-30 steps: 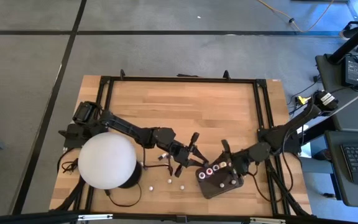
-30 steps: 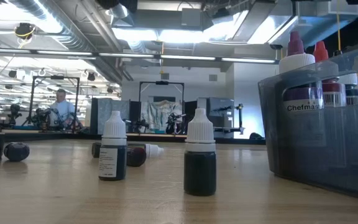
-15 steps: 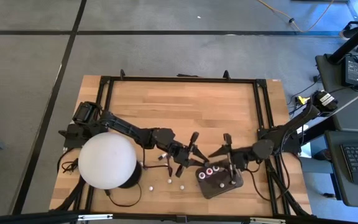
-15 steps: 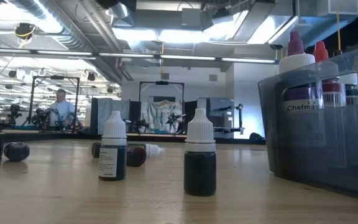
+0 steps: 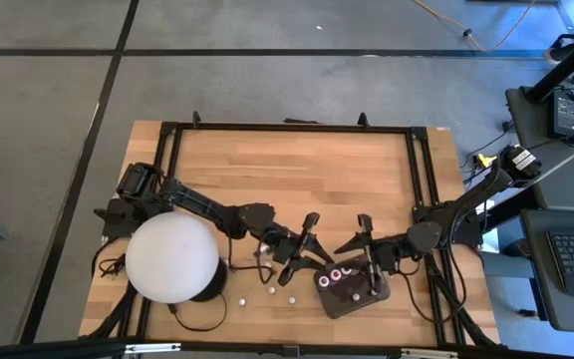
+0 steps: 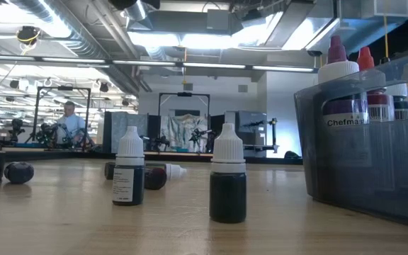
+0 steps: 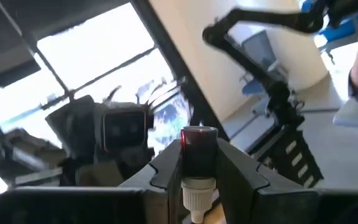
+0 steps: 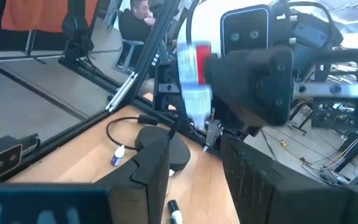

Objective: Pick & Place food coloring
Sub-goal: Put the left small red food coloring bottle into the bin

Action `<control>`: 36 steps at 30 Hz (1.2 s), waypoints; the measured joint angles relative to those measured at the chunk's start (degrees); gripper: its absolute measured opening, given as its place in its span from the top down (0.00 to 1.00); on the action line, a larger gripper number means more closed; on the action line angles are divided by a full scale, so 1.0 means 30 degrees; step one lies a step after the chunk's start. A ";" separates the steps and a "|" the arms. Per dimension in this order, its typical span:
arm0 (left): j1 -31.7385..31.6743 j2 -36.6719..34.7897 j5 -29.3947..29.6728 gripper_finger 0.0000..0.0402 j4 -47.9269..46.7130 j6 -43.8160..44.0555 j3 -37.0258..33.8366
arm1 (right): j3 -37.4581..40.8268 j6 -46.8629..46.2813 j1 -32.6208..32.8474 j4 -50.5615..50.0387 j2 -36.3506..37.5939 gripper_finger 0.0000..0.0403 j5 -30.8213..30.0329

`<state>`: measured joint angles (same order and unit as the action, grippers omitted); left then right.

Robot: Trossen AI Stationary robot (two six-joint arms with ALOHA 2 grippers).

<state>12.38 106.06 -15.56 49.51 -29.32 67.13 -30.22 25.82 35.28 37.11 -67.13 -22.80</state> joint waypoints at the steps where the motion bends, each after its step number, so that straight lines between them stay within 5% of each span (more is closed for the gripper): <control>1: 0.0000 0.0000 -0.0172 0.80 0.0203 -0.0043 0.0000 | 0.0000 0.0001 -0.0067 0.0149 0.0000 0.64 0.0108; 8: -0.0036 -0.0007 -0.0290 0.80 0.1125 -0.1489 0.0000 | 0.0000 -0.0005 -0.1178 0.2131 0.0000 0.64 0.2973; 36: -0.0036 -0.0015 -0.0140 0.79 0.1095 -0.1851 0.0000 | 0.0007 -0.0006 -0.2671 0.5856 -0.2259 0.64 0.6002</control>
<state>12.27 106.02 -15.97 52.80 -34.87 67.13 -30.20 25.80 27.27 54.68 -73.91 -4.79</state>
